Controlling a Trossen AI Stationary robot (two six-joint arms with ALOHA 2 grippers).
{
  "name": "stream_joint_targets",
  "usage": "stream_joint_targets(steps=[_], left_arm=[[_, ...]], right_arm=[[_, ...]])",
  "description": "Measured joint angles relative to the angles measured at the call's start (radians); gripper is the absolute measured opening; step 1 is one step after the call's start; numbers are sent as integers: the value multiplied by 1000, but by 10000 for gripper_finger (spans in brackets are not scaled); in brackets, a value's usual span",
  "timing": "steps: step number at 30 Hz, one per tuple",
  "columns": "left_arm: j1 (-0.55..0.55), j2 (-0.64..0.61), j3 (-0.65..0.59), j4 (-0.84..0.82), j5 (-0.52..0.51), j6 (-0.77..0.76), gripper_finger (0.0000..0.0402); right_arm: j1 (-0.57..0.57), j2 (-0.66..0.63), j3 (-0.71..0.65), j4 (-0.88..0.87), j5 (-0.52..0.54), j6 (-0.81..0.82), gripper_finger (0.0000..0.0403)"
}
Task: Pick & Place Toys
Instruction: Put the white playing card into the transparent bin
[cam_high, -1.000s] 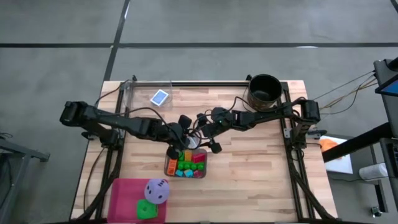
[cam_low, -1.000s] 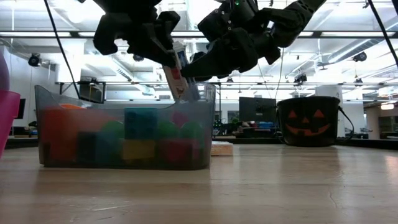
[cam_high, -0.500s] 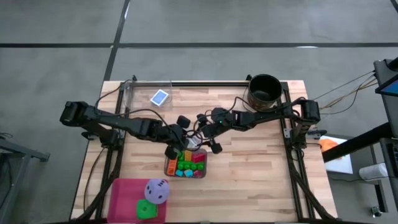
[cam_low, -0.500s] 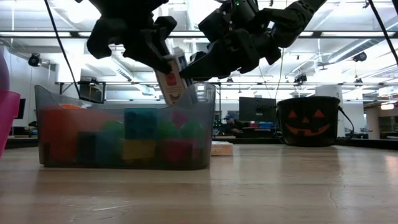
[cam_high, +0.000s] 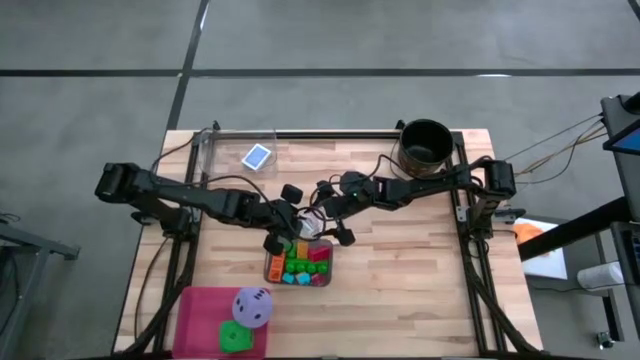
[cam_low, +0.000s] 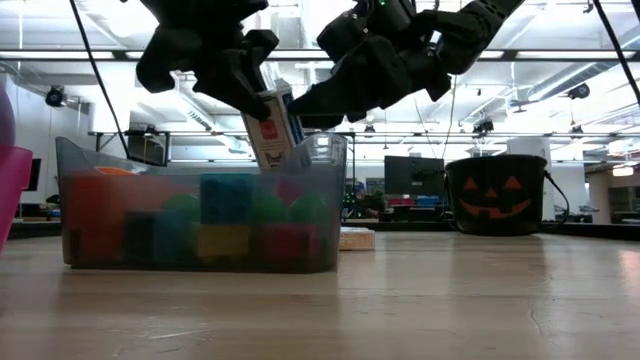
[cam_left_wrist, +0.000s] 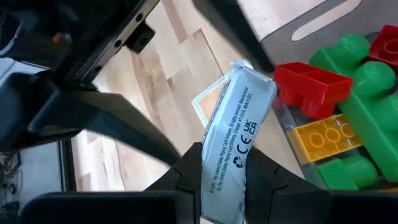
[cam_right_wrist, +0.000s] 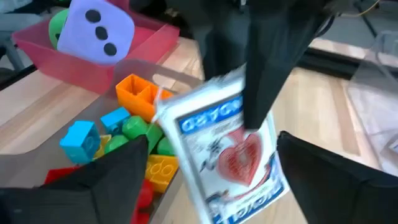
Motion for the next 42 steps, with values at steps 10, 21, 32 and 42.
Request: stream_joint_targets(steps=[10,21,32,42], left_arm=[[0,-26,-4,-53,1,-69,67],[39,-224,-283,351,23,-198,67],[228,-521,-624,728,-33,-319,67],[610,-568,-719,799,-33,-411,67]], right_arm=[[14,0,-24,-39,-40,24,395],[11,-16,-218,408,-50,84,395],[30,-106,-362,544,-65,176,395],[36,-119,-409,642,-48,203,395]])
